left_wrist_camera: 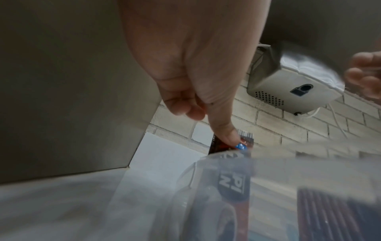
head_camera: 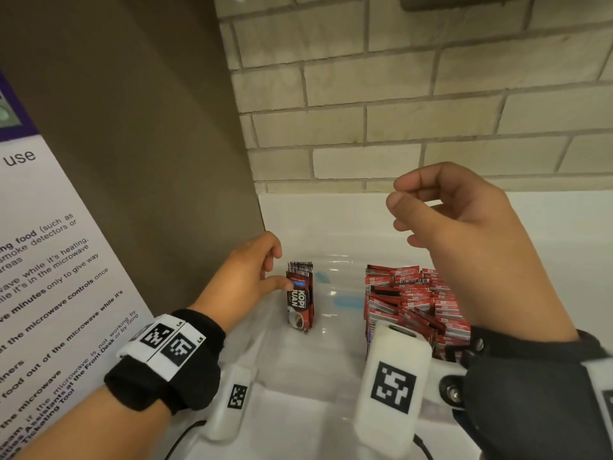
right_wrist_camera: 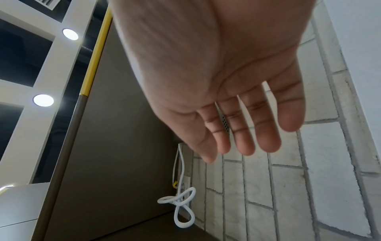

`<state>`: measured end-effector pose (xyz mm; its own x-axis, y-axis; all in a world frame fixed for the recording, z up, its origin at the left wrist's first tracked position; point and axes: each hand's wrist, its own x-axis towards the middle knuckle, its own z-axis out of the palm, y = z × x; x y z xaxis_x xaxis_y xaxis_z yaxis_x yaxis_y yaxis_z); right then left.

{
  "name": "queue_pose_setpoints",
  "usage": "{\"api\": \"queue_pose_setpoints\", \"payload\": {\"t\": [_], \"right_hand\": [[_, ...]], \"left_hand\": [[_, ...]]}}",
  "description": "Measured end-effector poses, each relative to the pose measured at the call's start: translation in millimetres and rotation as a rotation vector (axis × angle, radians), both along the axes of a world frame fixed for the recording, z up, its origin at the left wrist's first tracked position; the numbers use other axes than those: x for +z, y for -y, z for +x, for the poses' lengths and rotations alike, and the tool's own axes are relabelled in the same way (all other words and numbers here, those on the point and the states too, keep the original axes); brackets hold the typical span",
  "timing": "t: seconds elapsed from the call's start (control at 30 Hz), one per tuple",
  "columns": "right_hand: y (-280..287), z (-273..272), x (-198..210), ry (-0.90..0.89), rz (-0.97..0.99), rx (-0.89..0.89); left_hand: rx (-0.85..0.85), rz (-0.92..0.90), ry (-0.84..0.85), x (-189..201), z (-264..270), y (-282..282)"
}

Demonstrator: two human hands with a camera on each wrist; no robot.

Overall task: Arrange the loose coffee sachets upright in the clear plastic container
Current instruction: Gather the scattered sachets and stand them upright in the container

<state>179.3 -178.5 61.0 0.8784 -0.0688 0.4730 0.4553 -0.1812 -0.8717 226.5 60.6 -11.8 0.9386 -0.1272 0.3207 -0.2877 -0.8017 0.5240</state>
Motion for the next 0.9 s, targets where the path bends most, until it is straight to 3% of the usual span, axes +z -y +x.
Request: {"api": "queue_pose_setpoints", "payload": {"t": [0.23,0.33,0.43,0.57,0.7,0.9], "right_hand": [[0,-1,1,0.030,0.007,0.001],[3,-4,4,0.056,0.059,-0.006],[11,-10,3,0.055,0.143,-0.023],[24,-16,-6,-0.020,0.114,-0.075],[30,-21,-11,-0.066,0.010,-0.109],[36,-15,-2,-0.022,-0.074,-0.027]], "left_hand": [[0.031,-0.051,0.065,2,-15,-1],[0.034,-0.188,0.108,6,-33,7],[-0.032,-0.393,0.003,10,-56,21],[-0.114,-0.503,-0.145,5,-76,47],[-0.182,-0.442,-0.203,-2,-90,67],[-0.325,-0.260,-0.081,2,-90,82]]}}
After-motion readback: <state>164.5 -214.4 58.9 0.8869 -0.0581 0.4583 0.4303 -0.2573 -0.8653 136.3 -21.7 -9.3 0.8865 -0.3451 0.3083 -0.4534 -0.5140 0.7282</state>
